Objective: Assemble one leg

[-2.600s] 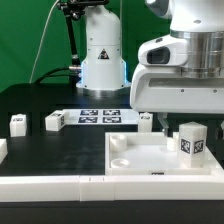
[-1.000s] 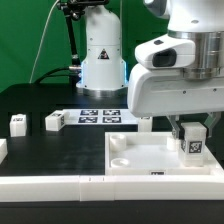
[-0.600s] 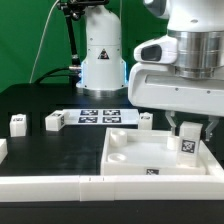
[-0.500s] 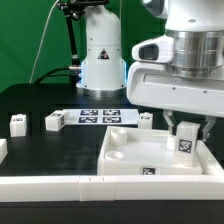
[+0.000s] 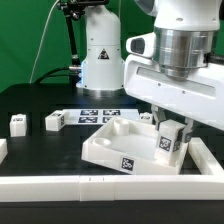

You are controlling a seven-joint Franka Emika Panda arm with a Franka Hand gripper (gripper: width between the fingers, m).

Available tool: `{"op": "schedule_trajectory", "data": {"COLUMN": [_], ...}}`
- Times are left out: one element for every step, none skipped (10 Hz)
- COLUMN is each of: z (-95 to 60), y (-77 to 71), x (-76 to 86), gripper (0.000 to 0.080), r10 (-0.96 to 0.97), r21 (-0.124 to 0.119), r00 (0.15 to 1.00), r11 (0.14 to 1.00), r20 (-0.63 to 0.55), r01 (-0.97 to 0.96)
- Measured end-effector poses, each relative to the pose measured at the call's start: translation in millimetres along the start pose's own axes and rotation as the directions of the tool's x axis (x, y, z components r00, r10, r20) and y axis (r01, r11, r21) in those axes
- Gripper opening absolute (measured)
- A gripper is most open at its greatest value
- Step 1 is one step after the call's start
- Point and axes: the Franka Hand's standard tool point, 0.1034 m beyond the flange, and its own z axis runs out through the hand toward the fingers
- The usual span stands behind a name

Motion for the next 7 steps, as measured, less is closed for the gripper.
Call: {"op": "schedule_trajectory", "data": {"z": [0.5,0.7,0.9,1.1,1.3,1.5,1.6], "y": [-0.3,-0.4,-0.4,-0.4,-0.4,-0.3,-0.3], "x": [-0.6,-0.8,-0.9,-1.0,-1.1,-1.2,-1.2], "gripper": [0.0411,0.0545,0.0545,0.0631,0.0631,0.0645,0.0648], "r10": [0.000,-0.001,-0.001,-0.001,-0.001,-0.001,-0.001], "r21": [0.000,0.000,0.000,-0.001,-0.001,-0.001,-0.001], "r00": [1.000,1.000,1.000,1.000,1.000,1.000,1.000], "r11": [1.000,1.000,1.000,1.000,1.000,1.000,1.000], "r20": [0.000,0.001,0.001,0.001,0.001,0.001,0.001], "r01": [0.000,0.001,0.001,0.001,0.001,0.001,0.001]}}
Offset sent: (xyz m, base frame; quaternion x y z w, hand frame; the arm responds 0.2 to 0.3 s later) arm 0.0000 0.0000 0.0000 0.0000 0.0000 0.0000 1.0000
